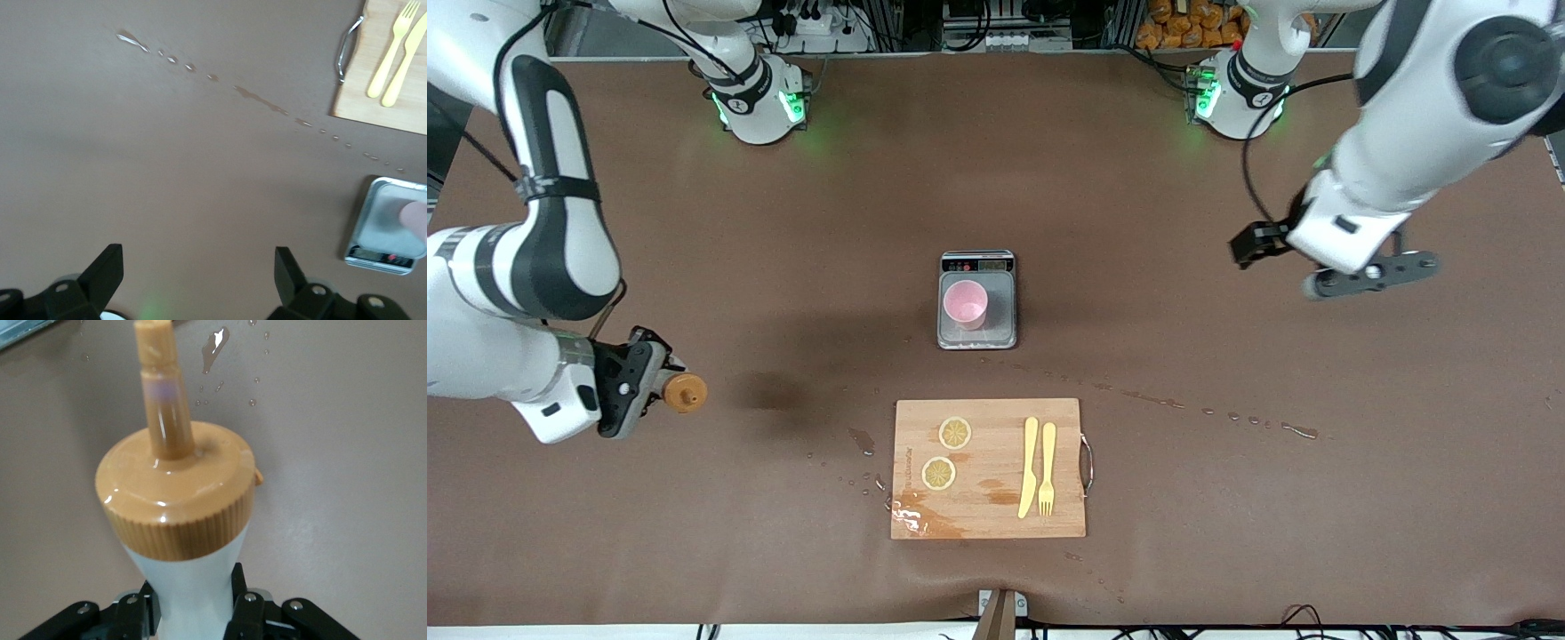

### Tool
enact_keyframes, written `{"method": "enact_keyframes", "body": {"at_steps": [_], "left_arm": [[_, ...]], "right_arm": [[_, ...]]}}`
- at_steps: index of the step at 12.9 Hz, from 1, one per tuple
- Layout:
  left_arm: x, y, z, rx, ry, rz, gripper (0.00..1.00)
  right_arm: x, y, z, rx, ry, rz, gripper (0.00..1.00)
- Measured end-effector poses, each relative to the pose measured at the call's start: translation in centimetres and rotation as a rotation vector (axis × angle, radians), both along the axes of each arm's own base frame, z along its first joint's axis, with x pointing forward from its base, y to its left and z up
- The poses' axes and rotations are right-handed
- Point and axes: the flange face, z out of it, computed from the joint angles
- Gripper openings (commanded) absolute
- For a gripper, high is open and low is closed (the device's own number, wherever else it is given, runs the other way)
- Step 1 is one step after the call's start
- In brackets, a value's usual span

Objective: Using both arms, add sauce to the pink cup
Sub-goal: 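Carry the bottle back beside the table edge with the right gripper, then lower the bottle upright and open the right gripper while the left gripper retracts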

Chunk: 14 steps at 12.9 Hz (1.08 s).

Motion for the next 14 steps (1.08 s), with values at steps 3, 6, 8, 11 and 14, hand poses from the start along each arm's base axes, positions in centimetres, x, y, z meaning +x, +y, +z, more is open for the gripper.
{"method": "enact_keyframes", "body": {"at_steps": [3,6,8,11,14], "left_arm": [[-1.9,-7.3,-3.5,0.002,0.019,0.026,1.0],[-3.8,-12.1,-5.1,0.0,0.019,0.044,1.0],[-4.4,-13.7,-5.5,-0.008,0.009,0.053,1.0],[-4.4,-14.8,-6.0,-0.024,-0.008,0.062,1.0],[-4.4,-15.4,-6.7,-0.025,-0.011,0.068,1.0]], "right_arm": [[-0.2,-2.5,-3.4,0.148,-0.029,0.031,0.0],[-0.6,-4.8,-7.4,0.284,-0.05,0.074,0.0],[-0.7,-6.3,-10.0,0.368,-0.077,0.106,0.0],[-1.1,-7.8,-12.9,0.449,-0.118,0.159,0.0],[-1.3,-8.6,-13.8,0.459,-0.142,0.217,0.0]]}}
